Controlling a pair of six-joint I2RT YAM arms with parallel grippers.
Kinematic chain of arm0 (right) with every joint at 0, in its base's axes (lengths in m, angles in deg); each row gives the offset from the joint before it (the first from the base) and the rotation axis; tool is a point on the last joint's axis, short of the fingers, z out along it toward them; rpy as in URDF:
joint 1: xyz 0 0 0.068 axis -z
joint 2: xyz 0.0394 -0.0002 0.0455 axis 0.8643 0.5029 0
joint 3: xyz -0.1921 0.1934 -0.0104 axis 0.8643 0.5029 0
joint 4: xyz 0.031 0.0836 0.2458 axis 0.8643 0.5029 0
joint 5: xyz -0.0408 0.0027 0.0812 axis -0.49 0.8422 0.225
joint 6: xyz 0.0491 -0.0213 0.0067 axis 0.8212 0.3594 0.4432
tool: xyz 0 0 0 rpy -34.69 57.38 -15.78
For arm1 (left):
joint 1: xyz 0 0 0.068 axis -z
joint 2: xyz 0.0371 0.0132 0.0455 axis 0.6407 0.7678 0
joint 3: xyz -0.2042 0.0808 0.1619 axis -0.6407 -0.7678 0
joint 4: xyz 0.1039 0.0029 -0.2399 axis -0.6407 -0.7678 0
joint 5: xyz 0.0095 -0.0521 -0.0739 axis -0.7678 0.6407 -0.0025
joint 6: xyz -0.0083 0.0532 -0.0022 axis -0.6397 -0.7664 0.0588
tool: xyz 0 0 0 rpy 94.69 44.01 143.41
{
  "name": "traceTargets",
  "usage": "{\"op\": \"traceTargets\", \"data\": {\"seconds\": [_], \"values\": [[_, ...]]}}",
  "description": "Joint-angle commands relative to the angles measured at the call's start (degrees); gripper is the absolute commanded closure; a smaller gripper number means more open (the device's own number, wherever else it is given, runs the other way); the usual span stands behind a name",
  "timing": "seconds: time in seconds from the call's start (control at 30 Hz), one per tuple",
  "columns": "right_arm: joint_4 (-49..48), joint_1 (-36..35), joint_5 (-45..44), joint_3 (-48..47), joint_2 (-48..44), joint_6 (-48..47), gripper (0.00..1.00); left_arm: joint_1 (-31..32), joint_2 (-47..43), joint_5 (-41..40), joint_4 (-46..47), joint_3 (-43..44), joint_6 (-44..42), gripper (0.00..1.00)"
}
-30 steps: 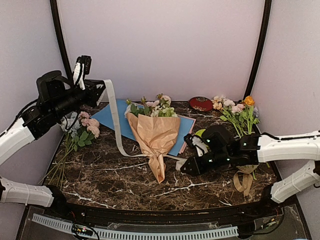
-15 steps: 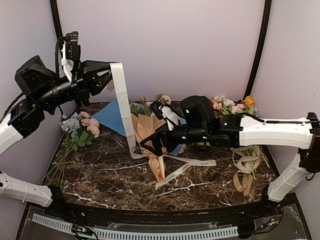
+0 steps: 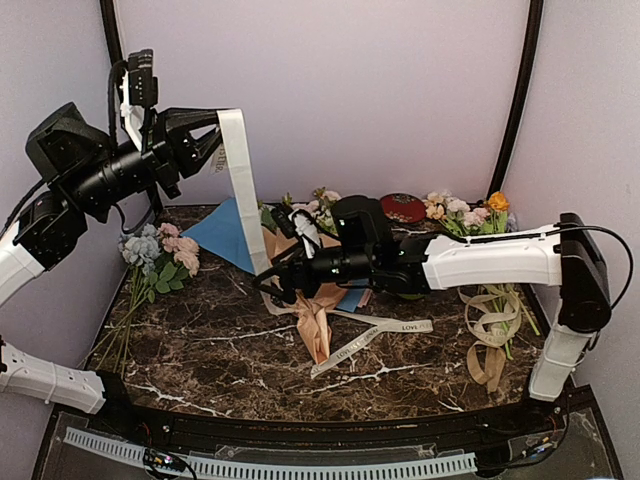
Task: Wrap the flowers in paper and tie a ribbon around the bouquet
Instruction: Cross the half-tied ribbon over the folded bouquet.
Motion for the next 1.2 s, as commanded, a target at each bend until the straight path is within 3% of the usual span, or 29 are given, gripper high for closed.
{"op": "traceTargets", "data": {"seconds": [0.0, 0.23, 0.27, 0.3, 0.33, 0.4, 0.57, 0.63, 0.7, 0.87, 0.93, 1.07, 1.17], "values": [[-7.94, 1.81, 3.32, 0.26, 1.83, 2.50, 0.17, 0.18, -0.44, -0.13, 1.06, 1.78, 0.08, 1.00], [-5.57, 2.18, 3.32, -4.33, 6.25, 2.50, 0.17, 0.19, 0.26, -0.82, 0.27, 2.49, -0.76, 1.00], [-5.94, 2.24, 7.27, -4.26, 6.32, 2.87, 0.45, 0.18, 0.20, -0.84, 0.27, 2.48, -0.80, 1.00], [-6.77, 2.41, 8.36, -4.01, 6.26, 3.11, 0.59, 0.18, 0.03, -0.73, 0.27, 2.41, -0.76, 1.00], [-7.92, 2.54, 8.55, -3.39, 5.90, 3.58, 0.66, 0.18, -0.29, -0.70, 0.27, 2.32, -0.78, 1.00], [-10.26, 3.13, 8.30, -1.54, 5.20, 4.62, 0.71, 0.18, -0.87, -0.30, 0.35, 1.80, -1.31, 1.00], [-10.68, 3.67, 8.58, -1.15, 5.07, 4.16, 0.71, 0.18, -0.78, -1.38, -1.28, 2.03, -1.98, 1.00], [-9.52, 3.59, 9.42, -2.60, 5.96, 4.01, 0.80, 0.18, -0.42, -0.99, -1.49, 2.10, -1.99, 1.00], [-9.26, 3.68, 10.59, -3.57, 6.72, 4.09, 0.98, 0.18, -0.23, -0.77, -1.56, 2.16, -2.14, 1.00], [-9.88, 4.61, 7.24, -0.63, 4.30, 4.52, 1.00, 0.18, -2.09, -0.14, -4.64, 0.68, -4.79, 1.00], [-8.15, 5.33, 5.32, 0.14, 2.91, 3.37, 1.00, 0.18, -3.37, 5.71, -8.92, -2.60, -9.68, 1.00], [0.14, 5.60, -1.14, -1.77, 1.40, -1.42, 1.00, 0.18, -5.29, 20.59, -18.72, -14.91, -18.02, 1.00], [4.34, 5.60, -3.79, -2.04, -0.04, -4.12, 1.00, 0.44, -7.69, 21.62, -21.21, -26.25, -22.32, 1.00]]}}
